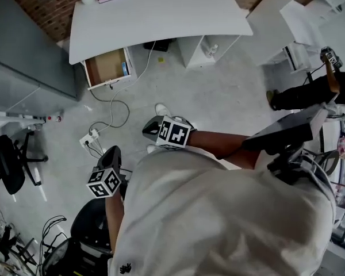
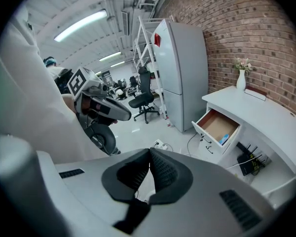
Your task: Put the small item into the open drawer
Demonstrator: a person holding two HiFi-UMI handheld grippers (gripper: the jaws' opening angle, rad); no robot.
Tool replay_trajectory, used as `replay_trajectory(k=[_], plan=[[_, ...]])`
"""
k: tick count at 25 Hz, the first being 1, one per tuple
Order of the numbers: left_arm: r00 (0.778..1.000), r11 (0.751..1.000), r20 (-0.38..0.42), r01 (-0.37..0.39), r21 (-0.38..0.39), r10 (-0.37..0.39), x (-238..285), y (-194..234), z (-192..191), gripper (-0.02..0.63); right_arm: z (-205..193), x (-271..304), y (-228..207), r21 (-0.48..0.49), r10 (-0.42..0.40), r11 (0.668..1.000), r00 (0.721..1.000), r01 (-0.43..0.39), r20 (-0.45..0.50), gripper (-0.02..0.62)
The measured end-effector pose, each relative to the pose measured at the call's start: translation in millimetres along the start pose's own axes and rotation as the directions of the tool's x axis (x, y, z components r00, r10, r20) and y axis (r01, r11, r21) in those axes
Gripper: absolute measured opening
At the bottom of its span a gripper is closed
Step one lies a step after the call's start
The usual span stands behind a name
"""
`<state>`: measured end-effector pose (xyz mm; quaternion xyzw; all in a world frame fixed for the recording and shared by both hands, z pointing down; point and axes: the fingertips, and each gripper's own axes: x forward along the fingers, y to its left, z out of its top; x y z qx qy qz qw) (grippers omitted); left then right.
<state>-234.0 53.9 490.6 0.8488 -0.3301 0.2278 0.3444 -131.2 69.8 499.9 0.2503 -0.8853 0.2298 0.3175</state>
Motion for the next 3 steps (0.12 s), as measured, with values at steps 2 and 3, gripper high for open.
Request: replay_trajectory(k=[2,3], plan=[[1.0,1.0,-0.004,-0.003,-0.004,0.003,4.9,-2.8,-0.9,0.025,-2.5,-1.4,-2.9,0.002,0.012,1.0,1.0,-0.012,-0.011,0.029],[1.0,1.0,-0.007,-0.005,-0.007,0.005,7.3,-4.1,-1.9,0.025,-4.0,-1.9,-4.2,0.002,0.018,1.0,1.0,-0.018,-0.016,0.029]])
